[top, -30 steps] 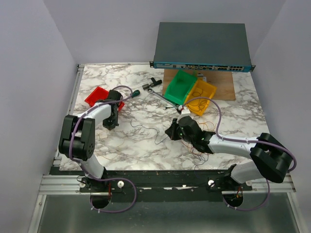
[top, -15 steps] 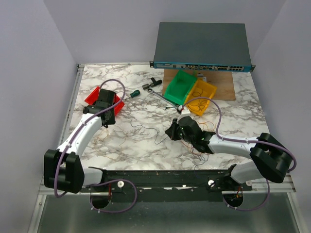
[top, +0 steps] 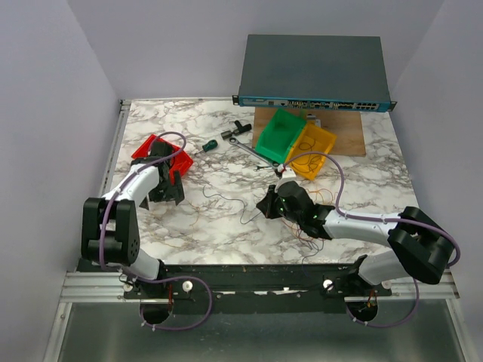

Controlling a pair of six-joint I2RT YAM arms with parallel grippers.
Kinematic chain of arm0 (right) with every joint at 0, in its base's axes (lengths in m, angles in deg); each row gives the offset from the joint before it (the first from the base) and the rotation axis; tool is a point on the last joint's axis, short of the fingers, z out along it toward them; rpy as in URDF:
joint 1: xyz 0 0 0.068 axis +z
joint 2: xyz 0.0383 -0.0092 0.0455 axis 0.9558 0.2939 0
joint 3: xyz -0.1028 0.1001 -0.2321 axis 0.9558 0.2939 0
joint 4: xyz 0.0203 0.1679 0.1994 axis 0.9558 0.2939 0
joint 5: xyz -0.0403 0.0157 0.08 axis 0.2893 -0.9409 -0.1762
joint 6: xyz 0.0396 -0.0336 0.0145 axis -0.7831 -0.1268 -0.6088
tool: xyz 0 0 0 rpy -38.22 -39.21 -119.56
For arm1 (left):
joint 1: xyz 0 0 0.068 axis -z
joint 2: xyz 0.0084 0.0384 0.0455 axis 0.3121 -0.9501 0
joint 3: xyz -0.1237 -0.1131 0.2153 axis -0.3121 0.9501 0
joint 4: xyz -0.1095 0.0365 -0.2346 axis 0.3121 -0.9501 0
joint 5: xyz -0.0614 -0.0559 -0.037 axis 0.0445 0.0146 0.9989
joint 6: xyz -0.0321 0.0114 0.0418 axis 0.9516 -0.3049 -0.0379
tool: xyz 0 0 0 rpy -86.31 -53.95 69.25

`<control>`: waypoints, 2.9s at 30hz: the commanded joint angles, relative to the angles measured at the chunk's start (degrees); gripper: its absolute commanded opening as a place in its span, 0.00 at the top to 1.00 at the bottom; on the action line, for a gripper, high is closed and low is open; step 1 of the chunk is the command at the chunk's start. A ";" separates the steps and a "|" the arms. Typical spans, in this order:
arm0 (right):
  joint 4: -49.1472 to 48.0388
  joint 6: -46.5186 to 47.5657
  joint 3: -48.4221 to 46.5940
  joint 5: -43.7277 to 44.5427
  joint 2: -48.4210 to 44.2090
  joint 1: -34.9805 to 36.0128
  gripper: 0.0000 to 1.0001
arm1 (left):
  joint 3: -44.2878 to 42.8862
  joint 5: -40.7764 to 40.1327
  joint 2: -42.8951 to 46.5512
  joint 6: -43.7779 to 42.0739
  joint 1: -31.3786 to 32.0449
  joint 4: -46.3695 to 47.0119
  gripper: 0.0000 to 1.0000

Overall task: Untangle the cables
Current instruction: Pick up the cable at the center of the board.

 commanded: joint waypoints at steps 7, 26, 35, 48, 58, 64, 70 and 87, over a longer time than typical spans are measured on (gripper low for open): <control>-1.92 -0.33 1.52 -0.57 -2.16 0.35 0.99 | 3.02 14.92 -5.82 0.48 -2.36 10.10 0.15; -2.71 -0.22 1.98 0.68 -1.83 0.34 0.99 | 11.95 19.55 14.35 3.26 -3.23 21.19 1.00; -3.06 -0.16 2.02 0.59 -1.61 0.26 0.99 | 15.21 24.55 20.47 8.33 -2.89 27.85 1.00; -3.50 -0.16 2.45 0.15 -2.05 0.30 0.99 | 14.38 15.01 9.89 10.49 0.80 29.57 0.89; -3.88 -0.24 2.50 -0.25 -1.79 0.37 0.99 | 15.15 11.81 11.34 12.25 2.33 29.72 0.50; -3.85 -0.24 2.45 -0.21 -1.80 0.37 0.99 | 15.61 10.32 12.13 13.33 2.48 27.23 0.32; -3.85 -0.24 2.54 -0.03 -1.92 0.31 0.99 | 14.05 11.94 7.00 14.43 2.66 28.02 0.34; -3.77 -0.18 3.22 1.37 -3.62 0.31 0.99 | 4.68 8.72 -0.84 12.24 6.38 21.26 1.00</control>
